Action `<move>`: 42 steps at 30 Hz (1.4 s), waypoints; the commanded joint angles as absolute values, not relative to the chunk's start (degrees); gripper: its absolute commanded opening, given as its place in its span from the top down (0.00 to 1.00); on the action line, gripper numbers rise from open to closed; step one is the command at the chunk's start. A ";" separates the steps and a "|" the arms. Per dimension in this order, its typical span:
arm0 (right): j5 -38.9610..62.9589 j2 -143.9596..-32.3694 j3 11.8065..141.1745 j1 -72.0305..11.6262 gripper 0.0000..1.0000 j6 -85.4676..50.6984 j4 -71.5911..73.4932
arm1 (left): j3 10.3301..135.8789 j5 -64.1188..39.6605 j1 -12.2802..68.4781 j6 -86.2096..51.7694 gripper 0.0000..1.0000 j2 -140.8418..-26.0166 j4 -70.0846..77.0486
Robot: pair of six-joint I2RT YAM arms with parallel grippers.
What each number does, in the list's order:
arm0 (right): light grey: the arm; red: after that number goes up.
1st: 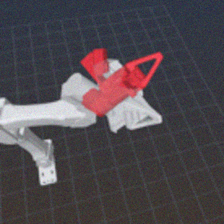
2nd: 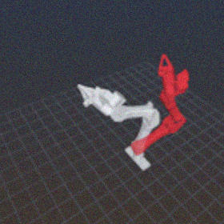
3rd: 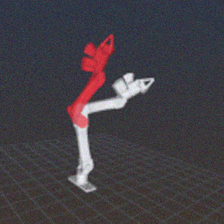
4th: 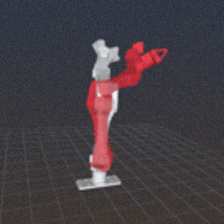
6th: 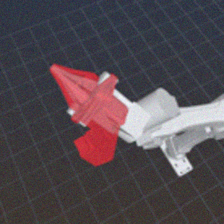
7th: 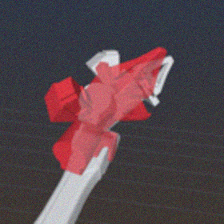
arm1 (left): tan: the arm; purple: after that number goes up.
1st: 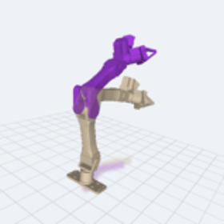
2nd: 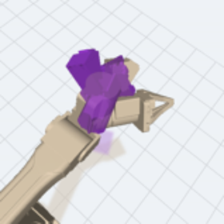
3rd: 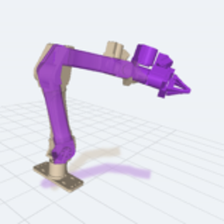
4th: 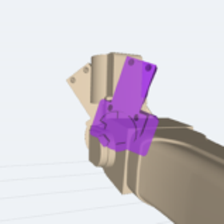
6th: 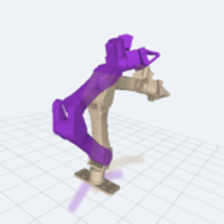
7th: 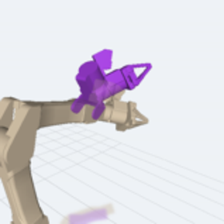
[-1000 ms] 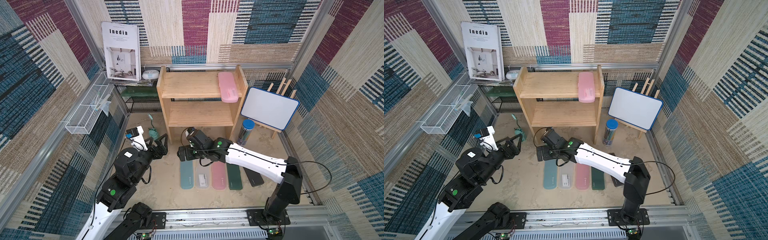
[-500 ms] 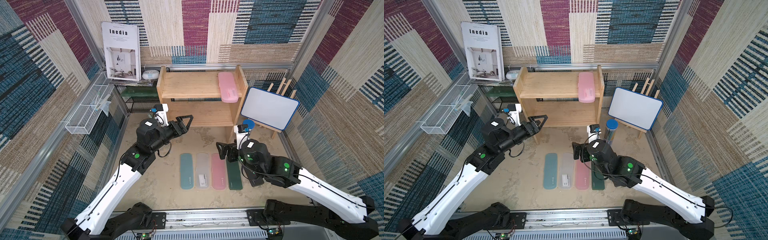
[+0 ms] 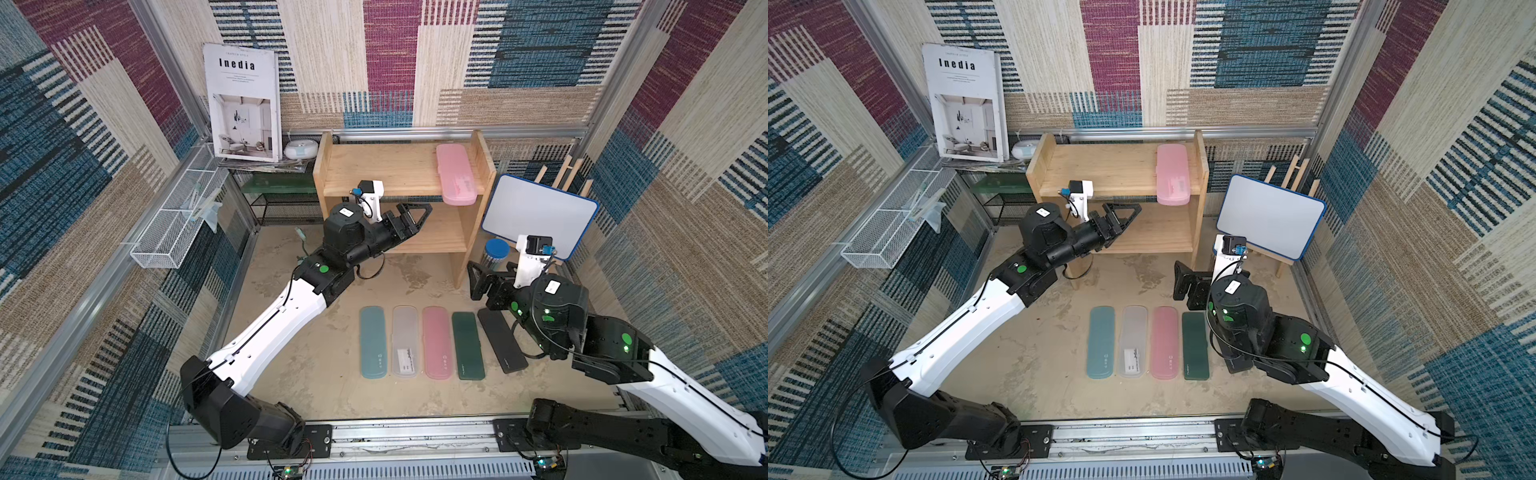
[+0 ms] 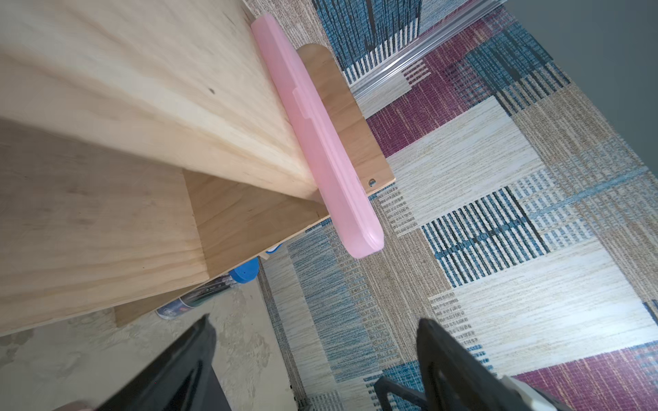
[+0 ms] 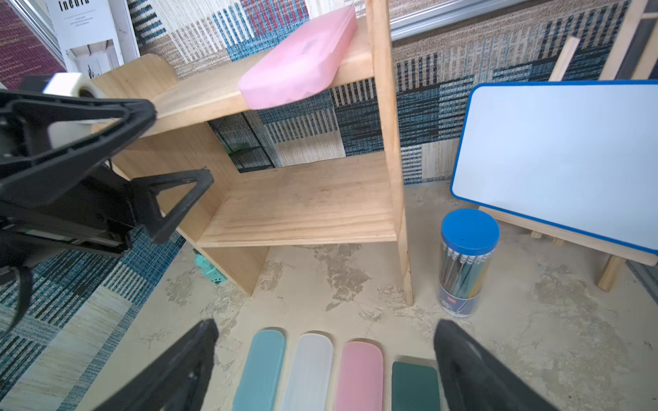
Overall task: Remove the pencil cases from the shelf
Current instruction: Pick up the pencil case from the shelf.
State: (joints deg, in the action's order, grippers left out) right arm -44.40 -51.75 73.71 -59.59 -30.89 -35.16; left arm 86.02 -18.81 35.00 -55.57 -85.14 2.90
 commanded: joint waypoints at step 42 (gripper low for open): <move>-43.64 -51.72 72.00 -58.80 0.01 -31.56 -35.35 | 107.57 -20.21 37.62 -64.51 0.65 -105.36 5.31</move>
